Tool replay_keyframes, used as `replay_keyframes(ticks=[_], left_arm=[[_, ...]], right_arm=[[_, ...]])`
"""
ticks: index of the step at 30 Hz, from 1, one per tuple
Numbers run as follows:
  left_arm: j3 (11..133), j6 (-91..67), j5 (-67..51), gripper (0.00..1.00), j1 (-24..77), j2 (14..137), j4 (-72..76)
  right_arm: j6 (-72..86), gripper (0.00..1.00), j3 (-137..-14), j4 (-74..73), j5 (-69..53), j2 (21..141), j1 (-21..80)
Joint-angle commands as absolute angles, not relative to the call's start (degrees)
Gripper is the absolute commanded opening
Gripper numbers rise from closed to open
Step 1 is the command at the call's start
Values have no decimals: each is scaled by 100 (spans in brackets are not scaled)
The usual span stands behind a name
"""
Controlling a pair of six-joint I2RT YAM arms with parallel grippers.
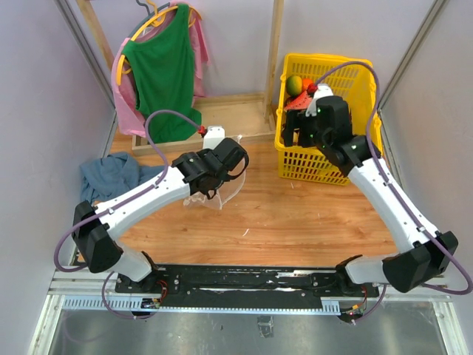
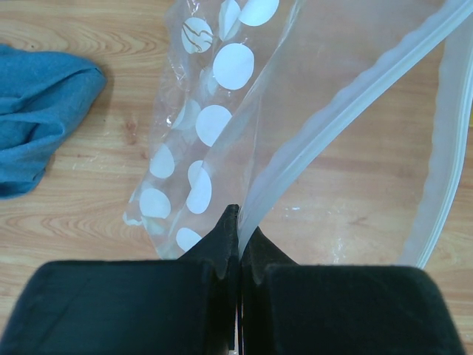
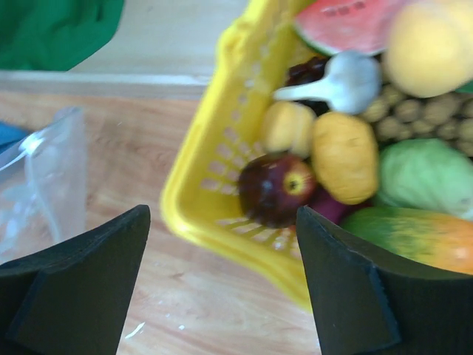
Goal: Place the food in the zip-top bag and seal the zipper
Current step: Pick up the fake vegetable from the bin.
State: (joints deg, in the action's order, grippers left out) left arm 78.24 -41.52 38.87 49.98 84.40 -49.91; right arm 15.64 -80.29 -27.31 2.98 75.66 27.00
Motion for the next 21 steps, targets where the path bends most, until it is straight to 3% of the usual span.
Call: replay_keyframes(ticks=[1, 11, 21], left_arm=[[8016, -4015, 3902, 0, 4905, 8501, -4761], [8080, -3831, 3738, 0, 4843, 8602, -4615], [8053, -3796, 3573, 0, 4834, 8561, -4499]], right_arm=[[1332, 84, -8459, -3037, 343, 7900, 2116], [465, 88, -9218, -3255, 216, 9234, 1298], [54, 79, -9137, -3215, -397, 10206, 1129]])
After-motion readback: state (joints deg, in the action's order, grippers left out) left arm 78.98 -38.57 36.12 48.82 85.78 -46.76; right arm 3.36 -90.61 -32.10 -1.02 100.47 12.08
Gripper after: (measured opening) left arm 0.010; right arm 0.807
